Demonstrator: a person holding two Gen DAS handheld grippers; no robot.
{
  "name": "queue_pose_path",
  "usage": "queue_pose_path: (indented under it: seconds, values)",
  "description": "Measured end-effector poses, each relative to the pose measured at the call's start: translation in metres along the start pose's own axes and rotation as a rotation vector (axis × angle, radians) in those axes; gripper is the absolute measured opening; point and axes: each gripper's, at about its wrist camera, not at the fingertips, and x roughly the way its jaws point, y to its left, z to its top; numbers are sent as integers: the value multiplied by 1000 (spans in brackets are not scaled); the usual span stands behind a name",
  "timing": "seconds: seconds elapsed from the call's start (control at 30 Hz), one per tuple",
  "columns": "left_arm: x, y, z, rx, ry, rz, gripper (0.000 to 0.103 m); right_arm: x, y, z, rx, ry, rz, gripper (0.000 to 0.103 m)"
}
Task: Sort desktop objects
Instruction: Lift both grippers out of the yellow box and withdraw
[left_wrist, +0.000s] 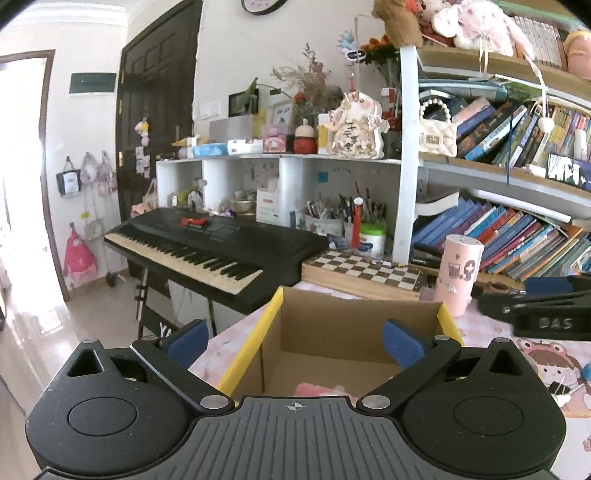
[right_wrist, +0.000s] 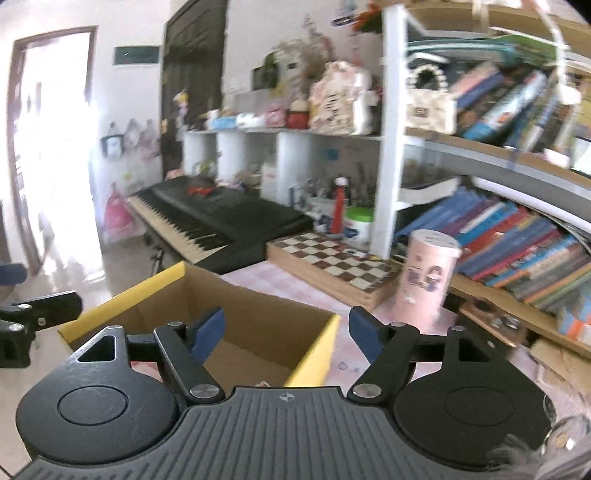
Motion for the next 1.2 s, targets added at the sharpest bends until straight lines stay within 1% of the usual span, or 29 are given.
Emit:
queue_pose_path:
  seconds: [0.13, 0.2, 0.27, 0.33, 0.53, 0.63, 0.8, 0.97, 1.0, 1.03, 1.07, 1.2]
  values:
    - [-8, 6, -8, -14, 8, -1, 102, -19, -1, -12, 58, -20, -63, 79]
    - [-12, 9, -12, -17, 13, -2, 102, -28, 2, -19, 83, -28, -88, 82]
    - [-16, 12, -15, -20, 17, -3, 102, -36, 8, -27, 101, -27, -109, 83]
    - [-22, 16, -20, -24, 20, -5, 102, -41, 13, -34, 121, -16, -124, 86]
    - [-43, 27, -33, -26, 37, -24, 102, -62, 35, -58, 183, 31, -168, 89]
    - [-55, 35, -41, -30, 50, -29, 102, -72, 51, -71, 207, 57, -204, 89]
    - [-75, 49, -57, -53, 84, -28, 102, -89, 82, -89, 198, 100, -220, 90]
    - [-95, 59, -70, -49, 106, -55, 102, -107, 108, -100, 182, 121, -223, 91]
    - [-98, 61, -72, -47, 106, -60, 102, -110, 112, -103, 180, 123, -225, 94]
    - [-102, 62, -74, -45, 108, -67, 102, -114, 116, -104, 180, 124, -227, 99]
    - [-104, 63, -76, -42, 110, -73, 102, -118, 119, -106, 180, 122, -229, 102]
    - [-114, 68, -83, -34, 124, -95, 102, -132, 130, -112, 183, 118, -239, 103]
